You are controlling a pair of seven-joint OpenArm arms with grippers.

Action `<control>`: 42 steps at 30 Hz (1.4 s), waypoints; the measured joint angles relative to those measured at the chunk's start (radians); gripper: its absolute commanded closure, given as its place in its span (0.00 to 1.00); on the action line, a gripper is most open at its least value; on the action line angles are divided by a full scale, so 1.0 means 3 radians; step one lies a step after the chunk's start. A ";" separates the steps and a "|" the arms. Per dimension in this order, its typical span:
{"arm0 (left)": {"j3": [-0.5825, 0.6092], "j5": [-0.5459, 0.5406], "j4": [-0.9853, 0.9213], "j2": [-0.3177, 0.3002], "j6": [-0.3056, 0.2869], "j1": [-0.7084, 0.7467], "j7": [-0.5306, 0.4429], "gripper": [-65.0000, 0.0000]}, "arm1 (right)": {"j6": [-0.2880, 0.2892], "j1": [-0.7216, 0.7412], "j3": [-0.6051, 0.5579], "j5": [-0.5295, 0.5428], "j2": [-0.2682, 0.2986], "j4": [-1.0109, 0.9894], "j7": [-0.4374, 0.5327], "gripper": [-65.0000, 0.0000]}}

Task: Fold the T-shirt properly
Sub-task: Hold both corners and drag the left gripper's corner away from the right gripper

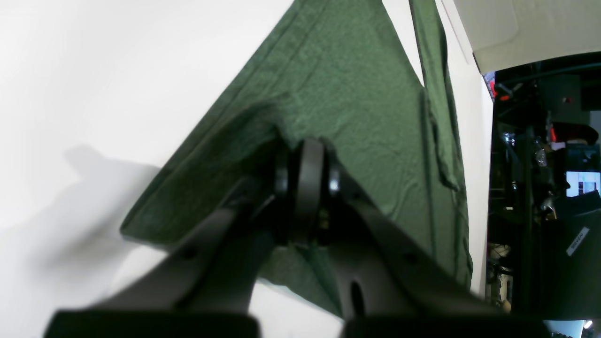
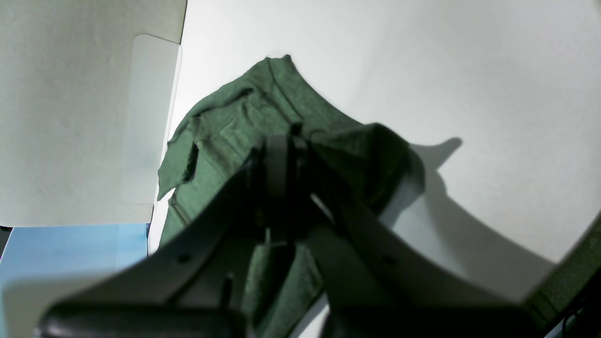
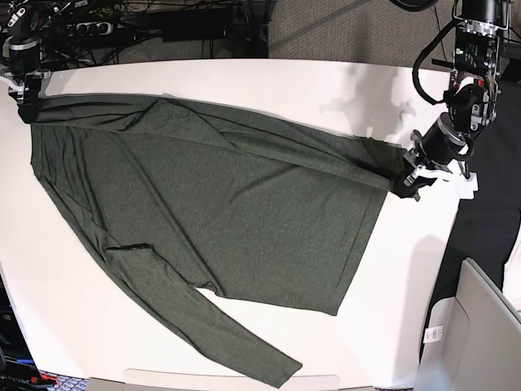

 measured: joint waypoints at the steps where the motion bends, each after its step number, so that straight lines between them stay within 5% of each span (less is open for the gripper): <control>1: 0.0001 -0.0001 -0.0014 0.0000 -0.0004 -0.0019 -0.0004 1.00 | 0.0001 0.0000 0.0000 0.0001 0.0000 0.0000 0.0000 1.00; 24: 0.0095 0.0000 -0.0235 0.0017 -0.0001 -0.0088 0.0201 0.84 | -0.0005 0.0000 -0.0017 -0.0078 0.0000 0.0009 0.0084 1.00; 42: 0.0075 0.0004 -0.0057 -0.0003 0.0004 0.0164 0.0248 0.78 | -0.0001 -0.0126 -0.0018 -0.0151 0.0027 0.0301 -0.0178 0.93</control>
